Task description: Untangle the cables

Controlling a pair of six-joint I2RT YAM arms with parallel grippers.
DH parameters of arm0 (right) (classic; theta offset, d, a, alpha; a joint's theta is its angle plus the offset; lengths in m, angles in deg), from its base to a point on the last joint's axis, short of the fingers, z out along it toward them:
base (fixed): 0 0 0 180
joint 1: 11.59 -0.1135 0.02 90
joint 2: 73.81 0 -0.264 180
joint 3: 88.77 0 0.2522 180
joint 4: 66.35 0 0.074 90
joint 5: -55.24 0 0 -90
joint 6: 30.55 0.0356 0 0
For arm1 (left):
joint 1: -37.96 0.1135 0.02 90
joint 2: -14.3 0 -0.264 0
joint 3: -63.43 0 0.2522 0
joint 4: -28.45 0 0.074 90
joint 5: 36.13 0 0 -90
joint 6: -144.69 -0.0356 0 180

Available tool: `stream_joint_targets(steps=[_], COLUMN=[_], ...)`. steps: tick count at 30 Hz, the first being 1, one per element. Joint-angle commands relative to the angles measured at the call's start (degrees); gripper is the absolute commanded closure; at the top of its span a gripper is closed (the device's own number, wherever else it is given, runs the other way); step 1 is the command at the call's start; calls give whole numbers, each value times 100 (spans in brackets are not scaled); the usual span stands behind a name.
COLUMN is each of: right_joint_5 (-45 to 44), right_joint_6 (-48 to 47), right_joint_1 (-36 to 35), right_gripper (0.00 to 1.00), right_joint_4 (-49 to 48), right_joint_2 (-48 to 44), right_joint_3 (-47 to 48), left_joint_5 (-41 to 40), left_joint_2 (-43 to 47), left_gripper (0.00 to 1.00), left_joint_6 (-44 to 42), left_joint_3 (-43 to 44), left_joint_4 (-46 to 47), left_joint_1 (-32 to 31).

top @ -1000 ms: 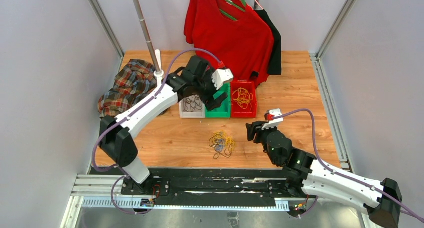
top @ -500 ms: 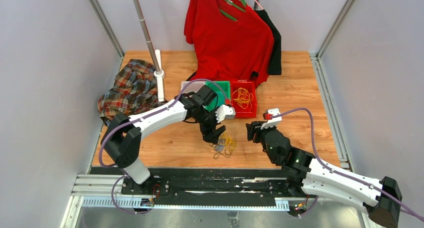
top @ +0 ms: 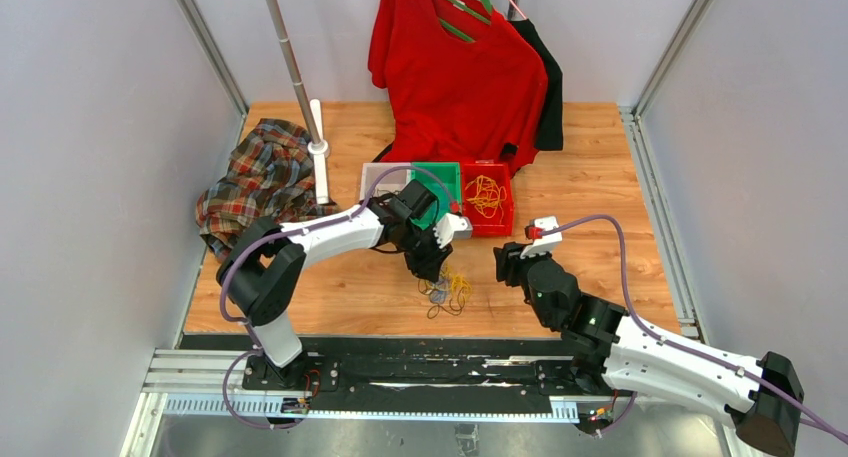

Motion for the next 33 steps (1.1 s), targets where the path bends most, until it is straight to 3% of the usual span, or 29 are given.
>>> stream_joint_targets(steps=[1, 3, 6, 20, 33], right_joint_5=[-16, -1, 82, 2220, 3684], right_joint_6=[112, 119, 112, -317, -144], right_joint_1=[87, 97, 94, 89, 71], right_gripper=[54, 54, 54, 29, 27], right_joint_4=[38, 34, -6, -1319, -2018], right_joint_2=[-36, -36, -28, 877, 1626], right_joint_3=[121, 121, 125, 552, 1128], left_joint_5=[-16, -60, -126, -119, -336], left_joint_2=[52, 144, 432, 1735, 2201], left_gripper=[83, 94, 99, 99, 99], left_joint_6=[88, 14, -123, -614, -657], left_joint_3=[79, 191, 326, 1416, 2823], left_joint_4=[208, -5, -343, -2109, -2930], left_joint_1=[-26, -20, -19, 5, 7])
